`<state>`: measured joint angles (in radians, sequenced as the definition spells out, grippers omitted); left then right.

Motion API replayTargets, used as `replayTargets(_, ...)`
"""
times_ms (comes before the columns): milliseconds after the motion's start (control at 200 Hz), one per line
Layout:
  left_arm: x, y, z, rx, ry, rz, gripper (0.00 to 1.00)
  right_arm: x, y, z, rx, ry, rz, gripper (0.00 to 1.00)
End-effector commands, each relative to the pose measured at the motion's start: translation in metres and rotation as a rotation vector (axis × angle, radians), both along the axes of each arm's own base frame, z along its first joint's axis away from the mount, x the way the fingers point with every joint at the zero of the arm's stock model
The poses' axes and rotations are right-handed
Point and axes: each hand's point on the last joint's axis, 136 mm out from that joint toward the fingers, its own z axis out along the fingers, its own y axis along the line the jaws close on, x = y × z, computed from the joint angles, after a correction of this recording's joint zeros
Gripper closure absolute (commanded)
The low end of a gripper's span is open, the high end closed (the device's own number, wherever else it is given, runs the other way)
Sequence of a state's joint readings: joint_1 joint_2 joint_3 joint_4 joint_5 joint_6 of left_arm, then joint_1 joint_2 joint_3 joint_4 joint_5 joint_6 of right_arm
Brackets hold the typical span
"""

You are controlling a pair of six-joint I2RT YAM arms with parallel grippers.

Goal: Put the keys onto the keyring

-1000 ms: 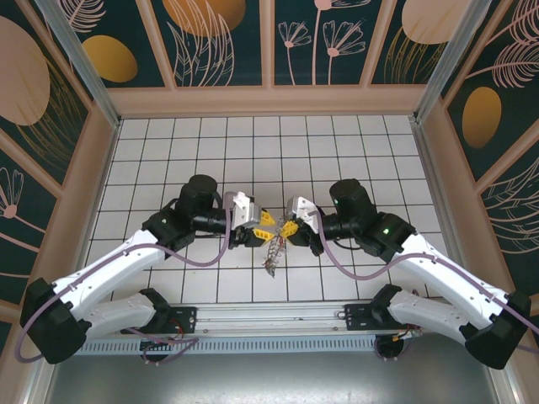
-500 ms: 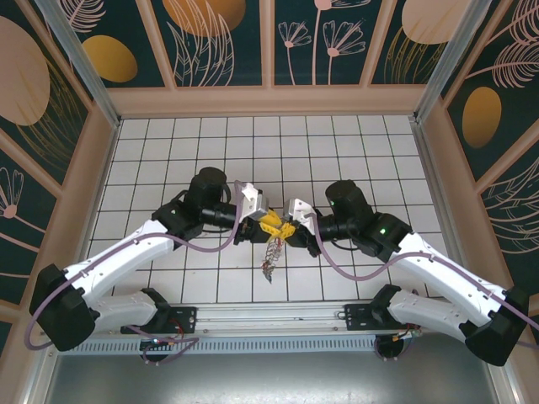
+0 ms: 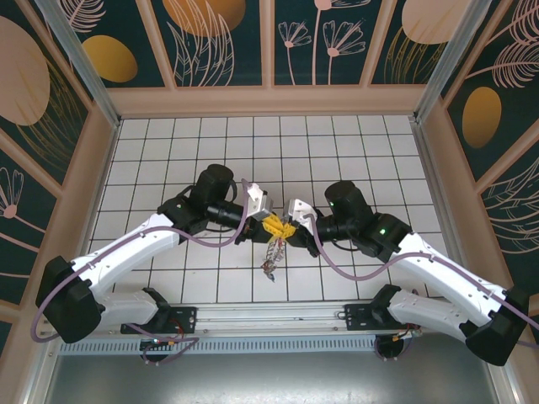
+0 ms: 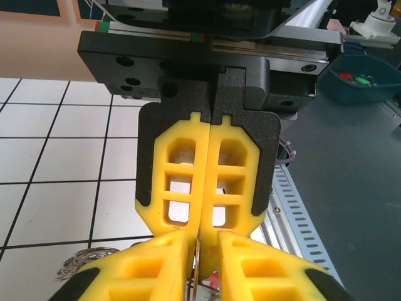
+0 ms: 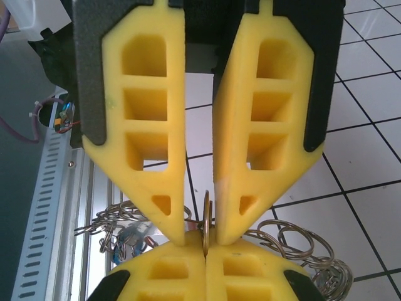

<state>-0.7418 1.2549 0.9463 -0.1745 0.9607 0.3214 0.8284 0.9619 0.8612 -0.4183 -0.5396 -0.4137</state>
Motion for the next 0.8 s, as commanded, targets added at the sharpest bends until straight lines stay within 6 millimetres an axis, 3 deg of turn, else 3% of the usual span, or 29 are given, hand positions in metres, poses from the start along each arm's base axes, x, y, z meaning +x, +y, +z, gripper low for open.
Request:
replayTargets(0, -0.005, 0.003, -0.004, 0.026, 0.005, -0.01, 0.87, 0.0, 0.005, 0.03, 0.086, -0.085, 0.02, 1.0)
replayTargets(80, -0.005, 0.003, -0.003, 0.029, 0.006, -0.019, 1.0, -0.001, 0.006, 0.03, 0.088, -0.083, 0.024, 1.0)
replayTargets(230, -0.006, 0.004, -0.013, 0.059, 0.02, -0.026, 1.0, 0.0, 0.006, 0.033, 0.097, -0.092, 0.025, 1.0)
replayTargets(315, -0.006, 0.004, 0.005, 0.021, -0.049, -0.038, 1.0, -0.001, 0.005, 0.034, 0.103, -0.099, 0.022, 1.0)
replayTargets(410, -0.002, 0.003, 0.034, -0.076, -0.115, 0.007, 1.0, -0.004, 0.002, 0.029, 0.094, -0.087, 0.024, 0.85)
replayTargets(450, -0.008, 0.005, 0.035, -0.108, -0.107, -0.001, 1.0, -0.004, 0.001, 0.025, 0.079, -0.081, 0.021, 0.81)
replayTargets(576, -0.018, 0.008, 0.062, -0.255, -0.135, -0.025, 1.0, -0.005, -0.003, 0.021, 0.076, -0.074, 0.01, 0.79)
replayTargets(791, -0.019, 0.007, 0.058, -0.291, -0.097, -0.034, 1.0, -0.009, -0.006, 0.028, 0.119, -0.072, 0.006, 0.77)
